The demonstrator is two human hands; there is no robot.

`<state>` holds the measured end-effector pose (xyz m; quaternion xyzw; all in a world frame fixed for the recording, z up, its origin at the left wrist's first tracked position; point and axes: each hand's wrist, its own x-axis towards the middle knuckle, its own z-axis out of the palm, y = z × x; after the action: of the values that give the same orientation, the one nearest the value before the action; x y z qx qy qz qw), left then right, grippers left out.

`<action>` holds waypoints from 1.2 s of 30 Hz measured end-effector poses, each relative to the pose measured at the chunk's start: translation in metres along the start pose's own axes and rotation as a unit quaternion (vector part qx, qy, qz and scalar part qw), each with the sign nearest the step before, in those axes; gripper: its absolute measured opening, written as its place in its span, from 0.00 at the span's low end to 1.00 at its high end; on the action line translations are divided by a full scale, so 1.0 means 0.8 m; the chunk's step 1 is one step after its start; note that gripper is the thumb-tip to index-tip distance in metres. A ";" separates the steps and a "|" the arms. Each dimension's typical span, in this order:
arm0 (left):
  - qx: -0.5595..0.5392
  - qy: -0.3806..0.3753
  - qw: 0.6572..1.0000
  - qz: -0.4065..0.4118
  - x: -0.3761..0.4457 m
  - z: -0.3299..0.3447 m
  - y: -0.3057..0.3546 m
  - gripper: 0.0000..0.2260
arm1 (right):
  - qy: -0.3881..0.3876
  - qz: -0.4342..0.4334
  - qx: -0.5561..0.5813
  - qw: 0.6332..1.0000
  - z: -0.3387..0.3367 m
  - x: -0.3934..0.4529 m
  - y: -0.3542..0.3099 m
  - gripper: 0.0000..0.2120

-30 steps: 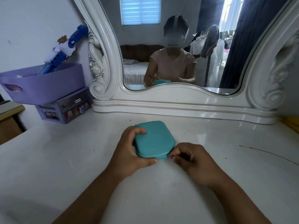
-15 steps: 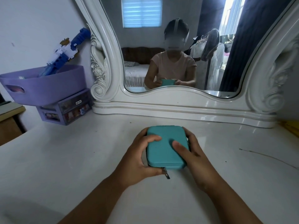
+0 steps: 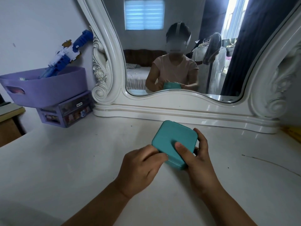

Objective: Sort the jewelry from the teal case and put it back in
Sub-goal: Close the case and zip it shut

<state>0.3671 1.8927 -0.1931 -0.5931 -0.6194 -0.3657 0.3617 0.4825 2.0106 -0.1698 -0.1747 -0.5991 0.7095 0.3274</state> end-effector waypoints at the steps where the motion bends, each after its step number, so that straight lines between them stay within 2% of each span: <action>1: -0.006 -0.002 1.000 -0.004 0.000 0.000 0.000 0.03 | 0.003 0.000 0.002 1.000 0.000 0.000 0.001 0.38; 2: -0.011 -0.006 1.000 -0.012 0.000 0.001 0.000 0.03 | 0.006 -0.002 0.005 1.000 0.000 0.000 0.002 0.37; 6: 0.007 -0.014 0.997 -0.081 0.002 -0.004 0.000 0.17 | 0.018 -0.011 0.007 1.000 0.001 0.000 0.004 0.36; 11: 0.018 -0.017 0.991 -0.128 0.001 -0.002 0.004 0.23 | 0.022 -0.026 0.003 0.999 0.004 -0.001 0.005 0.34; 14: 0.030 -0.023 0.989 -0.146 0.000 0.001 0.005 0.19 | 0.025 -0.032 -0.006 0.999 0.007 -0.003 0.003 0.32; 19: 0.029 -0.021 0.987 -0.155 0.001 0.002 0.007 0.09 | 0.039 -0.036 -0.002 0.999 0.009 -0.004 -0.001 0.34; 23: 0.010 -0.036 0.985 -0.167 0.002 -0.002 0.006 0.09 | 0.042 -0.035 0.006 0.998 0.006 -0.002 -0.004 0.34; 26: -0.007 -0.033 0.975 -0.221 0.001 -0.007 -0.001 0.11 | 0.044 -0.025 0.025 0.998 -0.002 0.001 -0.006 0.36; 28: -0.012 -0.030 0.969 -0.244 0.000 -0.008 -0.008 0.11 | 0.007 -0.007 0.039 0.999 -0.008 0.003 -0.009 0.38; 31: -0.044 -0.022 0.953 -0.298 -0.001 -0.013 -0.019 0.09 | -0.110 0.039 0.029 0.993 -0.016 0.003 -0.010 0.41; 33: -0.062 -0.020 0.942 -0.330 -0.002 -0.017 -0.026 0.06 | -0.169 0.065 -0.002 0.983 -0.019 0.001 -0.011 0.37; 36: -0.169 -0.038 0.910 -0.377 -0.001 -0.024 -0.024 0.10 | -0.205 0.090 -0.021 0.974 -0.027 0.003 -0.017 0.34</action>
<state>0.3486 1.8751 -0.1850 -0.3812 -0.7392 -0.5512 0.0672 0.4984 2.0290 -0.1612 -0.0858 -0.6497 0.7443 0.1287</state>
